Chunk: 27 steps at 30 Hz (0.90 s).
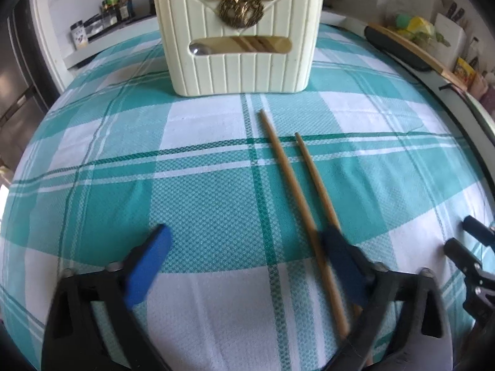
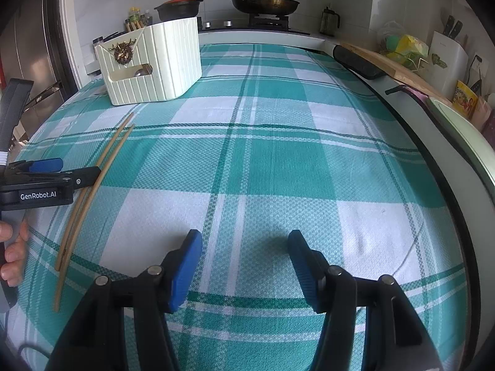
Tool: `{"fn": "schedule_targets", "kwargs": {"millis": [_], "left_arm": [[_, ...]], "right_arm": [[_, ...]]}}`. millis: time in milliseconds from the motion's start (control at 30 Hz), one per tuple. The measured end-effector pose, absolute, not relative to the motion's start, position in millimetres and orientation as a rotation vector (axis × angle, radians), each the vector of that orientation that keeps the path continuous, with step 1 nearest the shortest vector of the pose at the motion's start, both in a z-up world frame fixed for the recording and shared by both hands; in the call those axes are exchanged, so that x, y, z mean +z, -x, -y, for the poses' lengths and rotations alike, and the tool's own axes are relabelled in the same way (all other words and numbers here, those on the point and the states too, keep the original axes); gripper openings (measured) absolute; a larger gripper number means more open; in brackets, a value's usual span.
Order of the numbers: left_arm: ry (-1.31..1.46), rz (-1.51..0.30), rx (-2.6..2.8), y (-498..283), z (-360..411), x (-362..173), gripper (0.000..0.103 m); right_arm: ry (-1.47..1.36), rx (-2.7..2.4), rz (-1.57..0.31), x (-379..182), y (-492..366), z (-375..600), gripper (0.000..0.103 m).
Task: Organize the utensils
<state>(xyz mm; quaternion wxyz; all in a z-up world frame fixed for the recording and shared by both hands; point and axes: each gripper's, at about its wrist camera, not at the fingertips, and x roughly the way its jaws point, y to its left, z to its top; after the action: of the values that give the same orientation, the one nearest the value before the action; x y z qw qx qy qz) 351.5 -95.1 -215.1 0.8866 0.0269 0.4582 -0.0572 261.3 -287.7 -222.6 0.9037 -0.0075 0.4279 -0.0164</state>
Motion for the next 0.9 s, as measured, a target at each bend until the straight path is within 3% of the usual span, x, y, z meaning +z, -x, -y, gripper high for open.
{"fn": "schedule_targets", "kwargs": {"millis": [67,133,233,533,767,833,900], "left_arm": [[-0.067,-0.941,-0.145,-347,95,-212,0.062],[-0.073,-0.938,-0.17,-344,95,-209,0.035],[-0.047,-0.942,-0.187,-342,89,-208,0.007],[0.07,-0.949,-0.131,-319,41,-207,0.004],[0.086,-0.964,-0.11,-289,13,-207,0.004],[0.079,-0.962,-0.113,-281,9,-208,0.005],[0.078,-0.96,-0.114,-275,6,-208,0.005]], "right_arm": [[0.015,-0.034,-0.884,-223,-261,288,0.059],[0.016,-0.034,-0.885,-223,-261,288,0.059],[0.017,-0.034,-0.885,-222,-261,287,0.059],[-0.027,0.186,-0.876,-205,-246,225,0.059],[0.133,0.255,-0.918,-222,-257,159,0.055],[0.161,0.22,-0.906,-221,-258,162,0.027],[0.15,0.19,-0.913,-220,-257,169,0.007]]}}
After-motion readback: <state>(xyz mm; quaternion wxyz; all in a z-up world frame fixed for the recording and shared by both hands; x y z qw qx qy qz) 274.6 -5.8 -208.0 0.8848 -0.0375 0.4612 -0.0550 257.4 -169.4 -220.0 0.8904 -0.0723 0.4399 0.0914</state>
